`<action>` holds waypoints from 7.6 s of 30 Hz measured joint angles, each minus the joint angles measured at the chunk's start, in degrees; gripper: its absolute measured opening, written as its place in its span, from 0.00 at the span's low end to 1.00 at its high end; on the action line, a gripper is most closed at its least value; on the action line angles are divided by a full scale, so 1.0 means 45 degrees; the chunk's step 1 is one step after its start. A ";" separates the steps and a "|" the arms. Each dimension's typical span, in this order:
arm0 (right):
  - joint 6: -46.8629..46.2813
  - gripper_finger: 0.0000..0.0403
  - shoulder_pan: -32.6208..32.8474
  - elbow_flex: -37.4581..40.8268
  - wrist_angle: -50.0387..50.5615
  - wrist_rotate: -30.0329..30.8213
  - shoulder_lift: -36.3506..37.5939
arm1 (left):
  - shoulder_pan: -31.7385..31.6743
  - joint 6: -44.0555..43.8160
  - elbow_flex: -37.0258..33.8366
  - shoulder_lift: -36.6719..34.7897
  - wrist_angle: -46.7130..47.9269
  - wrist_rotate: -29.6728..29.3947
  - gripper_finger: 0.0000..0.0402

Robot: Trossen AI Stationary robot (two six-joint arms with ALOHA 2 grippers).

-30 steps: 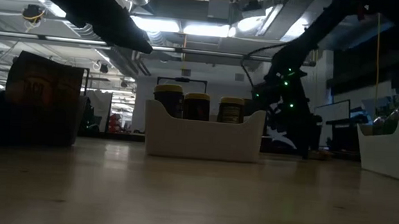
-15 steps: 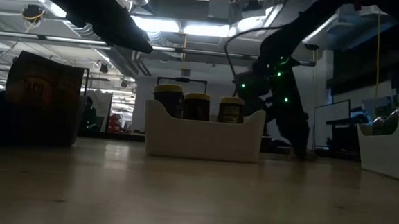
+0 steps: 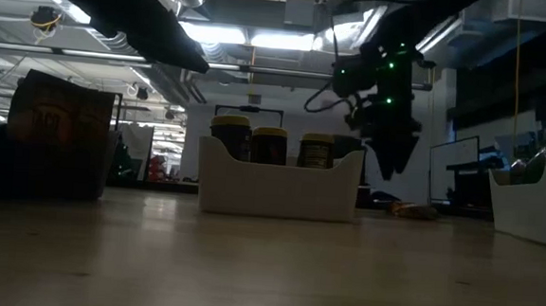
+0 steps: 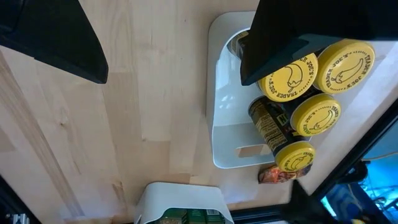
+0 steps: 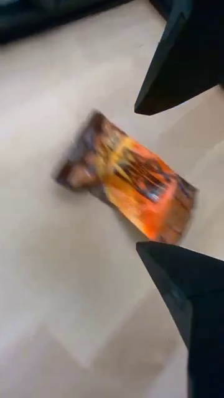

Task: Sort spices by type
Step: Put the orange seasoning pack into the black bin

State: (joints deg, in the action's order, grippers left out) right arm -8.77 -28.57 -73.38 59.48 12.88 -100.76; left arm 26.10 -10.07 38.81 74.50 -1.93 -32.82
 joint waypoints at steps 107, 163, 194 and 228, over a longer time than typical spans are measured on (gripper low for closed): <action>0.1078 0.03 0.8773 -0.0457 -1.1826 -0.3183 0.1531 | 0.1259 -0.1451 0.0039 -0.1775 -0.0731 -0.0158 0.87; 0.2115 0.04 0.9844 -0.0457 -1.6337 -0.4104 -0.0222 | 0.0862 0.2297 0.0034 0.0447 -0.6266 0.1506 0.32; 0.1226 0.56 0.9859 -0.0466 -1.3059 -0.4211 0.1395 | 0.2156 0.0921 0.0034 -0.2412 -0.0308 -0.0591 0.02; -0.0070 0.55 1.1663 0.0413 -1.1854 -0.1088 0.1307 | 0.2456 -1.3454 0.4589 -0.2184 1.9147 0.0362 0.01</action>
State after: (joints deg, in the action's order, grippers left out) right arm -9.08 23.91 -71.53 6.13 7.99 -94.87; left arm 37.15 -70.61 59.46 64.67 84.23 -31.19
